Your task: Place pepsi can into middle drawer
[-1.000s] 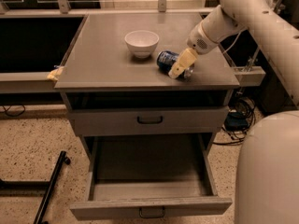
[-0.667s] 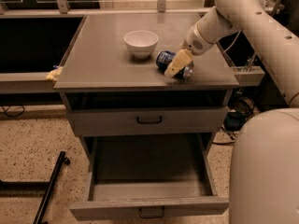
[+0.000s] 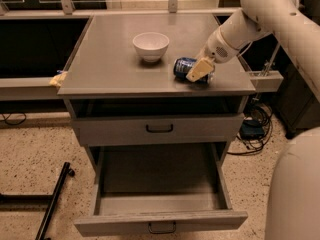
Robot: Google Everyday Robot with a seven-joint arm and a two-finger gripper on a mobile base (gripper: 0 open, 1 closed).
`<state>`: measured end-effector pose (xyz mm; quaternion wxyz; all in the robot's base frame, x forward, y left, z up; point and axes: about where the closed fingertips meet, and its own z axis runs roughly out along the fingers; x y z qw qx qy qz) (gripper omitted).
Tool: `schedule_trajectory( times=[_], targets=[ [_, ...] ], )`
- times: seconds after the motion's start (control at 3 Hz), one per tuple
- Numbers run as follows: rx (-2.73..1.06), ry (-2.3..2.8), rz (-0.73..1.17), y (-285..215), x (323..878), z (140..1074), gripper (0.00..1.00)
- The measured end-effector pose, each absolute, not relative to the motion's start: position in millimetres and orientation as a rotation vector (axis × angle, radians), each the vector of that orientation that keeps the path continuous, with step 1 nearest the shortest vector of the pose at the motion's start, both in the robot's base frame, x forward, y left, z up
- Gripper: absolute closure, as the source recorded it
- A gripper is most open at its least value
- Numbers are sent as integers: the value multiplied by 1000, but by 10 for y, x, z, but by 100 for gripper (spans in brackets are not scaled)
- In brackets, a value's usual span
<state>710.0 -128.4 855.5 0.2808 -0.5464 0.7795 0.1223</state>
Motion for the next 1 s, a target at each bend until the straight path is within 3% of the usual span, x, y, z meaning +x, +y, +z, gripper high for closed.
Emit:
schedule_trajectory(
  times=[0.33, 0.67, 1.0],
  targets=[
    [-1529, 2005, 277, -1474, 6603, 8722, 88],
    [-1598, 1897, 247, -1665, 5862, 8935, 100],
    [-1687, 1793, 276, -1827, 5056, 9105, 100]
  ],
)
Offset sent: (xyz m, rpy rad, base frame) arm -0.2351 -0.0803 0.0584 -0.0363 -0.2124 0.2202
